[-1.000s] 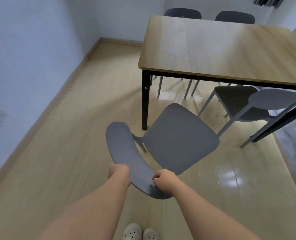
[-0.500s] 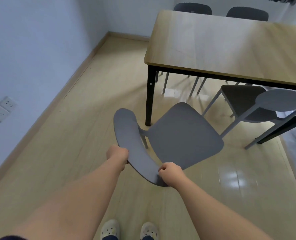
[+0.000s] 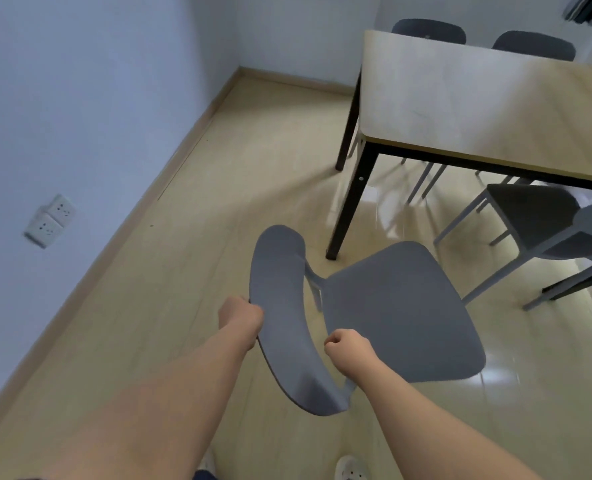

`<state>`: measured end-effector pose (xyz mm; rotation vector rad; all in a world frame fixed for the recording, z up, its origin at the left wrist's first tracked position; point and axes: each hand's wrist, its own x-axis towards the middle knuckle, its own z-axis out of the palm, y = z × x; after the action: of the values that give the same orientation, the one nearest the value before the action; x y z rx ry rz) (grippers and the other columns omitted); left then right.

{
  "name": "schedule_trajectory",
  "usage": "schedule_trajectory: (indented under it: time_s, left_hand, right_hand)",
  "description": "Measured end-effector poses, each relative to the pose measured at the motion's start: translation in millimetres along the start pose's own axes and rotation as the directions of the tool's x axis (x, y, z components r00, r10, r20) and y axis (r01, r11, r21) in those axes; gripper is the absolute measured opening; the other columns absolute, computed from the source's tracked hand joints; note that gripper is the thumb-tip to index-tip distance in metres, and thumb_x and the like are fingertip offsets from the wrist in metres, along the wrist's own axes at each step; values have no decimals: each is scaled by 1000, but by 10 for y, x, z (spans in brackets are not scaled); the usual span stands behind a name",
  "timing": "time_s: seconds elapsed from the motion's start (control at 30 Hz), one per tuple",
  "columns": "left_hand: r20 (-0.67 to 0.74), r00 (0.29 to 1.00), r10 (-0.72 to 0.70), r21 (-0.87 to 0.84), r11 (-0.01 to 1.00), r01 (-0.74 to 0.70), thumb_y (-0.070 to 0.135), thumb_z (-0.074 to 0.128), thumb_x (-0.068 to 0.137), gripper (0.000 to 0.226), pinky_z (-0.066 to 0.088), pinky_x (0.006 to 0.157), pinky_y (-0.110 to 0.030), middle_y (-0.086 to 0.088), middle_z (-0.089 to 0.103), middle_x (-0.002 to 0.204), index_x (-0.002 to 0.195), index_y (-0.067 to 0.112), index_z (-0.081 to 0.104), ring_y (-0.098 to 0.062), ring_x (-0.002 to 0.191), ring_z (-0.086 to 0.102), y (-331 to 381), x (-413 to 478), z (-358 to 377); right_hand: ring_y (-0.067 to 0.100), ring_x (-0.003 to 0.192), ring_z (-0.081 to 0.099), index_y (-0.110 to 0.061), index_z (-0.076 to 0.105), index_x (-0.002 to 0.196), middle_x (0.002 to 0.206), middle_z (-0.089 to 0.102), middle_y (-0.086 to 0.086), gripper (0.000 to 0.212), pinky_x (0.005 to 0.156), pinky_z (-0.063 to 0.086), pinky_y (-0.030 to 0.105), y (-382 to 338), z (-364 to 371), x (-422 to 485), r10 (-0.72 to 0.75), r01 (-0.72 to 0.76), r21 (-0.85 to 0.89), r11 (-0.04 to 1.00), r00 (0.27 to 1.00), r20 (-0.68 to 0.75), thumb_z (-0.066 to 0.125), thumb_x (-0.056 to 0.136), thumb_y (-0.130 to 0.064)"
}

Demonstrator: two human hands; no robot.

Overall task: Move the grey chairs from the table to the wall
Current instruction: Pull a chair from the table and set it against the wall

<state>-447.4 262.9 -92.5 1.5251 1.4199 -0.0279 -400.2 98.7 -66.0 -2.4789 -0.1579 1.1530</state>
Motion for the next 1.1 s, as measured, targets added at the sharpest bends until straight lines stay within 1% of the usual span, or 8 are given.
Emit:
schedule_trajectory:
  time_s: [0.17, 0.27, 0.4, 0.6, 0.77, 0.9, 1.0, 1.1]
  left_hand:
    - [26, 998, 54, 103, 993, -57, 1, 61, 81, 15, 59, 83, -45, -24, 68, 108, 94, -3, 65, -37, 98, 67, -80, 303, -737]
    - [21, 996, 83, 160, 983, -85, 0, 59, 82, 6, 58, 84, -42, -24, 69, 106, 78, 1, 63, -36, 99, 67, -116, 469, -1142]
    - [-26, 993, 113, 170, 980, -107, 2, 61, 81, 21, 57, 87, -43, -21, 70, 104, 65, 11, 51, -35, 99, 67, -111, 661, -1602]
    - [-48, 994, 100, 120, 988, -93, -2, 64, 77, 29, 58, 84, -43, -7, 57, 71, 58, 14, 48, -29, 81, 62, -231, 914, -2239]
    - [-63, 995, 76, 132, 989, -68, 1, 65, 77, 28, 57, 83, -41, -9, 58, 78, 61, 14, 47, -30, 82, 62, -465, 1233, -2794]
    - [-31, 997, 70, 115, 991, -66, 0, 64, 78, 28, 56, 79, -39, -6, 55, 70, 62, 14, 45, -27, 73, 57, -705, 1587, -3428]
    - [-8, 998, 65, 91, 994, -64, -1, 62, 77, 29, 56, 75, -38, -3, 51, 68, 61, 14, 43, -26, 72, 55, -897, 1864, -3973]
    - [-8, 998, 62, 103, 993, -60, -3, 57, 75, 29, 47, 63, -32, -3, 48, 68, 60, 14, 40, -24, 69, 51, -1044, 2102, -4476]
  right_hand:
    - [26, 115, 56, -10, 61, 119, 126, 61, 9, 38, 92, 46, 30, -686, 559, -236, 4, -4, 23, 1000, 1000, 26, 37, 90, -11]
    - [25, 115, 56, -12, 61, 120, 127, 61, 8, 38, 95, 47, 31, -1021, 739, -318, -10, 9, 37, 999, 1000, 26, 37, 90, -14]
    - [24, 103, 55, -11, 61, 120, 126, 61, 9, 37, 86, 47, 31, -1367, 881, -333, -46, 46, 41, 998, 999, -5, 37, 91, -13]
    - [25, 103, 55, -6, 59, 122, 126, 61, 12, 37, 87, 47, 32, -1883, 1232, -276, -102, 104, -61, 993, 994, 34, 36, 93, -11]
    - [20, 91, 50, -6, 60, 122, 120, 63, 12, 39, 76, 40, 26, -2327, 1685, -282, -113, 118, -75, 990, 992, 58, 35, 91, -10]
    - [20, 91, 50, -6, 60, 122, 108, 61, 8, 39, 74, 38, 25, -2865, 2228, -350, -99, 100, -17, 995, 994, 36, 35, 91, -10]
    - [22, 98, 52, -6, 60, 122, 121, 62, 9, 38, 78, 37, 24, -3365, 2741, -446, -90, 90, -6, 996, 995, 50, 37, 92, -10]
    - [21, 93, 50, -7, 62, 119, 124, 63, 10, 37, 77, 38, 24, -3827, 3192, -567, -89, 89, 5, 996, 994, 57, 38, 91, -10]
